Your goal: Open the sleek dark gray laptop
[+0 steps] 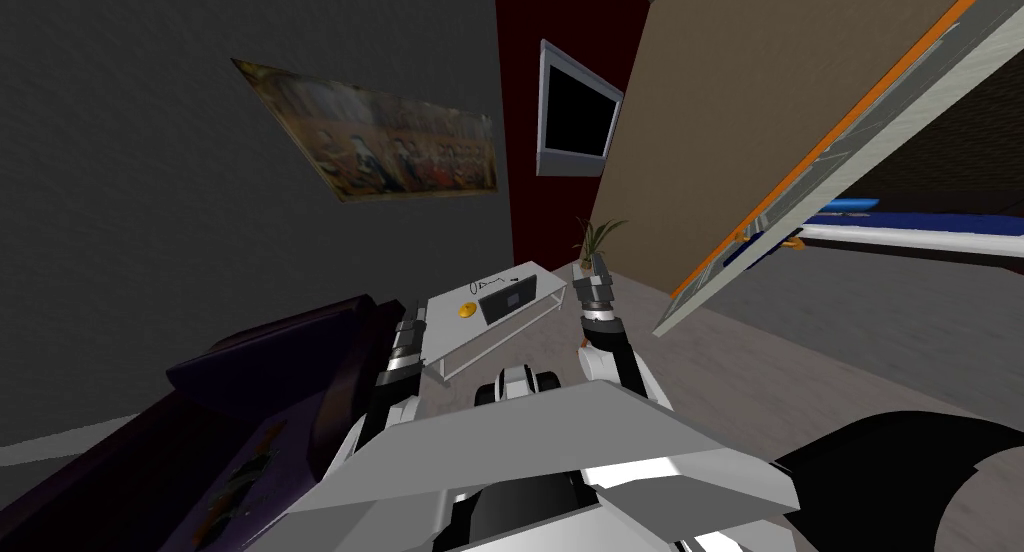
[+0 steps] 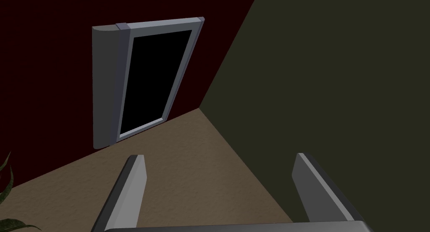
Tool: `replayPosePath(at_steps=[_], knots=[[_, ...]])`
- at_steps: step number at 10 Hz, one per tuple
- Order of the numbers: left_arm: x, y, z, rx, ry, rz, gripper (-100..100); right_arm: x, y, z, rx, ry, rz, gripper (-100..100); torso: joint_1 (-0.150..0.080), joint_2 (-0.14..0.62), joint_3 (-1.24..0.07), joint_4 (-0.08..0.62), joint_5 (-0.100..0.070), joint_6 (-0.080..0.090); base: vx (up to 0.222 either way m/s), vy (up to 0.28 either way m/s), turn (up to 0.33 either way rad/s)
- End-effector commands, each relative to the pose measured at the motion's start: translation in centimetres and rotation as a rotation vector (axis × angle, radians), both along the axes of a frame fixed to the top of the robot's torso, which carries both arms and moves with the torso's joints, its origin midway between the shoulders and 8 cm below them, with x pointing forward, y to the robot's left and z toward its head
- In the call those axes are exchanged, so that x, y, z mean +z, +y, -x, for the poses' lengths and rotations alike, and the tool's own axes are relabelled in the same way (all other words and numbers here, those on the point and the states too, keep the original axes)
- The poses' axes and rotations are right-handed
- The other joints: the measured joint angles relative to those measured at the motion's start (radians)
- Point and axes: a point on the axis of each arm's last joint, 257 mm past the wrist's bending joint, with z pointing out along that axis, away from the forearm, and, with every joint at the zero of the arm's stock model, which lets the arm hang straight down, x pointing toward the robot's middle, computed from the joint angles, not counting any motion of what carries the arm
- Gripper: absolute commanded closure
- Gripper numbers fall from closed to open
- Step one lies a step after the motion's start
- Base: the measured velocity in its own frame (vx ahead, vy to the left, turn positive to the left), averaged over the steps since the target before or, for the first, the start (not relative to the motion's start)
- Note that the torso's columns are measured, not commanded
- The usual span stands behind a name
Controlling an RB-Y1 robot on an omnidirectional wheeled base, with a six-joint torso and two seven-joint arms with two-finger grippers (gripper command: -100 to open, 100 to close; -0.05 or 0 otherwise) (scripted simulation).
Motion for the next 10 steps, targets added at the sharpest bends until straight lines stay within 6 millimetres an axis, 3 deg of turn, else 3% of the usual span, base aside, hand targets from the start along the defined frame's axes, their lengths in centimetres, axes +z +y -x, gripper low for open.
replayPosePath(at_steps=[1,10], knots=[[-2.7,0.4,-0.7,0.015,0.046,-0.023,-100,0.0,0.0,0.0,0.000,0.000,0.000,0,0.000,-0.001,0.000,0.000,0.000,0.000,0.075,-0.050,-0.005],[-10.7,1.1,-1.6,0.047,0.183,-0.076,-100,0.0,0.0,0.0,0.000,0.000,0.000,0,0.000,-0.001,-0.001,0.000,0.000,0.000,0.067,-0.039,-0.002]])
